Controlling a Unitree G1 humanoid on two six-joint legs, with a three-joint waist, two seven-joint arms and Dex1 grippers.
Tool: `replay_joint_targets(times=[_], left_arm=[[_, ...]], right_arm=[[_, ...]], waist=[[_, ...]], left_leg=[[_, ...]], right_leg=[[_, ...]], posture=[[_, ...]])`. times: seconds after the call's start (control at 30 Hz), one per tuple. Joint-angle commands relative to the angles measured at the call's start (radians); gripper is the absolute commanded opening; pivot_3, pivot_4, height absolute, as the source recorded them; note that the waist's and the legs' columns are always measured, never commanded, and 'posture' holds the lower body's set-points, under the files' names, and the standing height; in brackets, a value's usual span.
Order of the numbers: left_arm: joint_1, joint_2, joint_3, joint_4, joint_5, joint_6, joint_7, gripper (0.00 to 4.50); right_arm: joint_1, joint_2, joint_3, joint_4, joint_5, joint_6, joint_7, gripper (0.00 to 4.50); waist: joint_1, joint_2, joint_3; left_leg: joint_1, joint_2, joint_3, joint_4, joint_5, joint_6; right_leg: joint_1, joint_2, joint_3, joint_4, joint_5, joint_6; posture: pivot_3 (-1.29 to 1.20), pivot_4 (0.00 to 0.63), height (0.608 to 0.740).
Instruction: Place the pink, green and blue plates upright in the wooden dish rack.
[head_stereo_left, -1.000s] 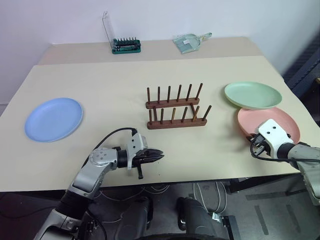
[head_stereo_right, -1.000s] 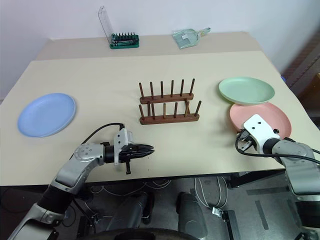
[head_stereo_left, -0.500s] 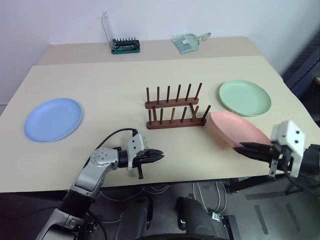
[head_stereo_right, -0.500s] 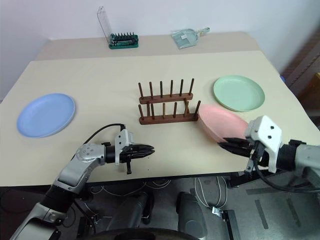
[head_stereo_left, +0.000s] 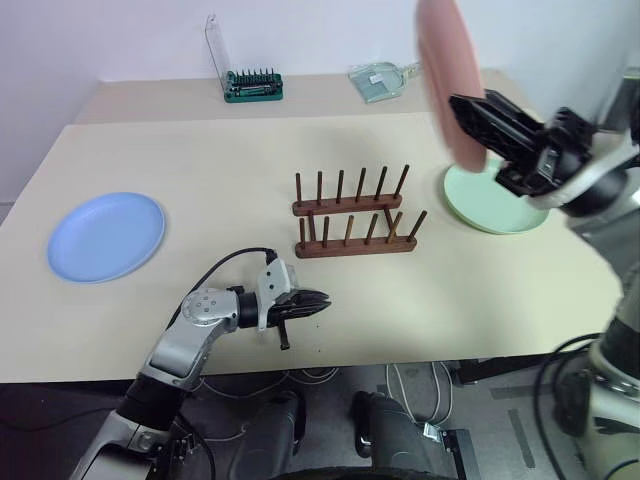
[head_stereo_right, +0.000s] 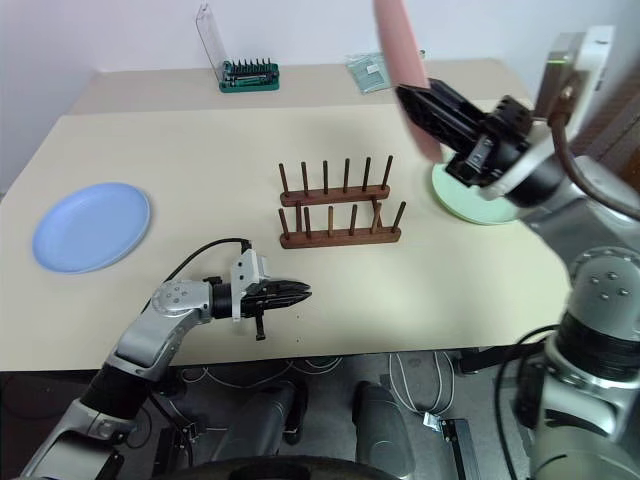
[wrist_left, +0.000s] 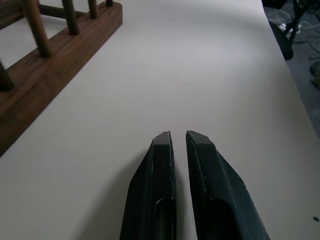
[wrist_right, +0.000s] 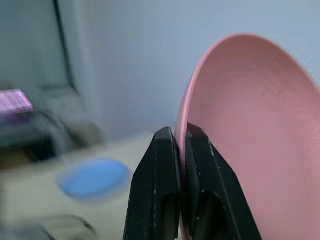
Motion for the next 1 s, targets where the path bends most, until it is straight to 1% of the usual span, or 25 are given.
replay_joint_targets(times=[0.03, 0.1, 0.3, 0.4, 0.67, 0.8, 0.93, 1.0], left_arm=[[0.012, 0.006, 0.05, -0.075, -0.064, 0.032, 0.005, 0.45], [0.019, 0.006, 0.069, -0.105, -0.094, 0.056, 0.007, 0.45], [0.028, 0.014, 0.077, -0.152, -0.114, 0.098, 0.019, 0.45], [0.03, 0.017, 0.079, -0.165, -0.121, 0.11, 0.019, 0.45], [0.027, 0.024, 0.079, -0.158, -0.132, 0.107, 0.012, 0.45], [0.032, 0.024, 0.078, -0.154, -0.13, 0.096, 0.008, 0.45], [0.039, 0.023, 0.076, -0.158, -0.127, 0.09, 0.01, 0.45], [0.042, 0.023, 0.076, -0.161, -0.127, 0.09, 0.012, 0.45]], right_arm=[[-0.022, 0.022, -0.051, 0.044, 0.162, -0.001, -0.127, 0.02], [-0.006, 0.029, -0.047, 0.079, 0.196, -0.006, -0.175, 0.02], [0.044, 0.047, -0.032, 0.106, 0.259, -0.019, -0.243, 0.02], [0.062, 0.054, -0.025, 0.112, 0.267, -0.027, -0.262, 0.02], [0.073, 0.072, -0.033, 0.135, 0.361, -0.046, -0.303, 0.02], [0.072, 0.074, -0.018, 0.164, 0.364, -0.05, -0.335, 0.02], [0.061, 0.086, 0.005, 0.228, 0.328, -0.054, -0.379, 0.02], [0.054, 0.088, 0.013, 0.258, 0.302, -0.057, -0.372, 0.02]], waist=[[-0.001, 0.0, 0.0], [-0.005, 0.0, 0.0], [-0.007, 0.002, 0.0], [-0.008, 0.002, 0.0], [-0.007, 0.003, 0.001], [-0.007, 0.003, 0.001], [-0.007, 0.003, 0.001], [-0.007, 0.003, 0.001]], left_leg=[[0.0, 0.0, 0.0, 0.001, 0.0, 0.001], [0.0, -0.001, 0.0, 0.003, -0.001, 0.001], [0.001, 0.0, 0.0, 0.004, -0.001, 0.001], [0.001, 0.0, 0.0, 0.005, -0.001, 0.001], [0.001, 0.0, 0.0, 0.006, -0.001, 0.002], [0.001, 0.0, 0.001, 0.006, -0.001, 0.002], [0.001, 0.0, 0.001, 0.006, -0.001, 0.002], [0.001, 0.0, 0.001, 0.006, -0.001, 0.002]], right_leg=[[0.0, 0.0, 0.0, 0.0, 0.0, 0.0], [0.001, -0.001, 0.0, 0.001, 0.0, 0.0], [0.001, 0.0, -0.001, 0.003, 0.0, 0.0], [0.001, 0.0, -0.001, 0.004, 0.0, 0.0], [0.002, 0.0, -0.001, 0.004, 0.0, 0.0], [0.002, 0.0, -0.001, 0.004, 0.0, 0.0], [0.002, 0.0, -0.001, 0.004, 0.0, 0.0], [0.002, 0.0, -0.001, 0.004, 0.0, 0.0]], posture=[[0.0, 0.15, 0.74], [0.0, 0.15, 0.74], [0.0, 0.15, 0.74], [0.0, 0.15, 0.74], [0.0, 0.15, 0.74], [0.0, 0.15, 0.74], [0.0, 0.15, 0.74], [0.0, 0.15, 0.74]])
